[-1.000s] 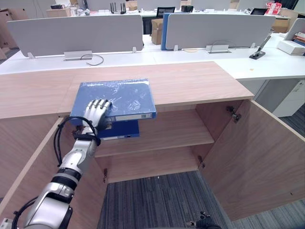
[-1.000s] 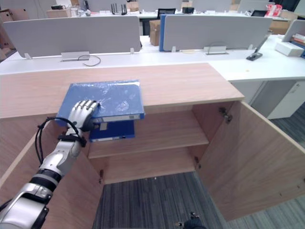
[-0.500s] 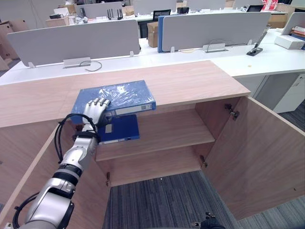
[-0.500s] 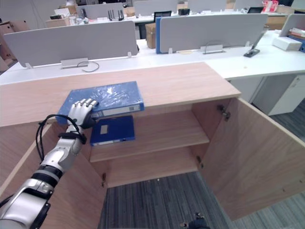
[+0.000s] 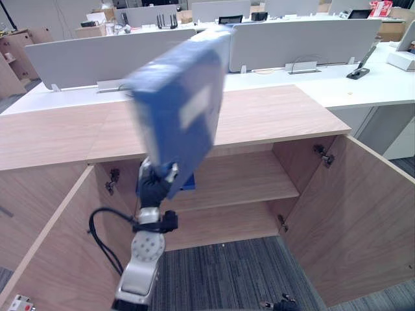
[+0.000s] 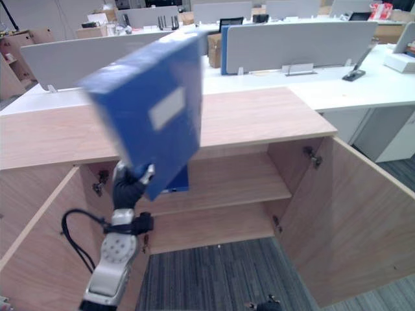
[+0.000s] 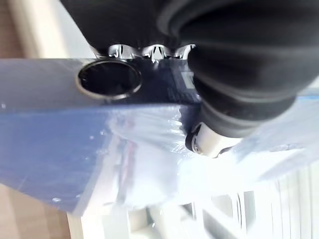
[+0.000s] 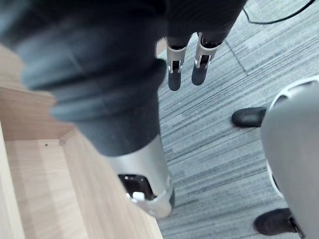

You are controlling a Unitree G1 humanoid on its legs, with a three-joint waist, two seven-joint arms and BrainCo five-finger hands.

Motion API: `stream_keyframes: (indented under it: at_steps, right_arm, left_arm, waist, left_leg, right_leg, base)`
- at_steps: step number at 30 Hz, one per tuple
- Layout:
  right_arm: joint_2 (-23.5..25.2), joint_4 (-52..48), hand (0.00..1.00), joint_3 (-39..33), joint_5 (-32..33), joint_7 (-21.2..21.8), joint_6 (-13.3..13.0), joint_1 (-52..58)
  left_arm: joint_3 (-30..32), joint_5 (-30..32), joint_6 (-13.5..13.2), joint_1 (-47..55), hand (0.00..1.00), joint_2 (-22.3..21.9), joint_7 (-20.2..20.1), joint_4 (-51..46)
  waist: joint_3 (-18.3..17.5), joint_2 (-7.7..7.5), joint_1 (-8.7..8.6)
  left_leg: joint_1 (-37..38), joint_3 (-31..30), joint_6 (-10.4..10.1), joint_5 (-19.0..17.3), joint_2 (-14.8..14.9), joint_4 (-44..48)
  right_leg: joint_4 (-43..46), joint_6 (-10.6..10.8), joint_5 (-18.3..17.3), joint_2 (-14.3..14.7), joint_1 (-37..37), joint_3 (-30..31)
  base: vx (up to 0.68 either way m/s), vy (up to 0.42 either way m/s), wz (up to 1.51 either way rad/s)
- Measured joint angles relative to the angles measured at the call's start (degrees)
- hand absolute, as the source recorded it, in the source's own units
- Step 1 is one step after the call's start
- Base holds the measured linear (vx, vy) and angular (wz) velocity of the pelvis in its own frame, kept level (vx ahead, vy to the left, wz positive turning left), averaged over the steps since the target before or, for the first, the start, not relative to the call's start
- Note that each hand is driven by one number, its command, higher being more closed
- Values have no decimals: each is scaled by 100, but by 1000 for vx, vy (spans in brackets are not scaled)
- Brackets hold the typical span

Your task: Walk over to the cabinet, pick up the folder, carry it to the office cabinet, place the folder inside the office cabinet, then close the office cabinet door

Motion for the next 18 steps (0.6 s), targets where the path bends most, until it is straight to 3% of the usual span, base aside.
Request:
stream_keyframes:
  at_steps: [3, 6, 13, 18]
  right_arm:
    - [22, -1158, 0, 793, 367, 57, 5, 436]
    - [36, -2473, 0, 1473, 577, 190, -3, 859]
    - [80, -4976, 0, 2197, 1076, 839, -52, 1014]
    - [-83, -6092, 0, 2174, 1522, 1085, -96, 516]
  left_arm:
    - [217, -1361, 43, 942, 100, -231, -221, -146]
    - [322, -1798, 213, 1566, 100, -296, -368, -272]
    - [321, -2056, 271, 1957, 100, -481, -1042, -1021]
    - [322, -1904, 302, 1865, 100, -478, -1183, -1065]
  waist:
    - [11, -13, 12]
    - [10, -24, 69]
    - [13, -83, 169]
    - [25, -106, 186]
  left_leg:
    - [3, -5, 38, -60, 23, -3]
    - [-63, -6, 33, -72, 53, -2]
    - [-157, -37, 23, -37, 3, 16]
    - [-164, -52, 28, -50, -2, 19]
  right_leg:
    - [110, 10, -86, 6, -43, 13]
    - [175, 19, -103, -1, -136, 17]
    - [193, 45, -104, -23, -224, 0]
    - [188, 44, -131, -17, -227, -3]
  base:
    - [-70, 15, -2]
    - [-43, 17, 1]
    - [-5, 5, 2]
    - [0, 0, 0]
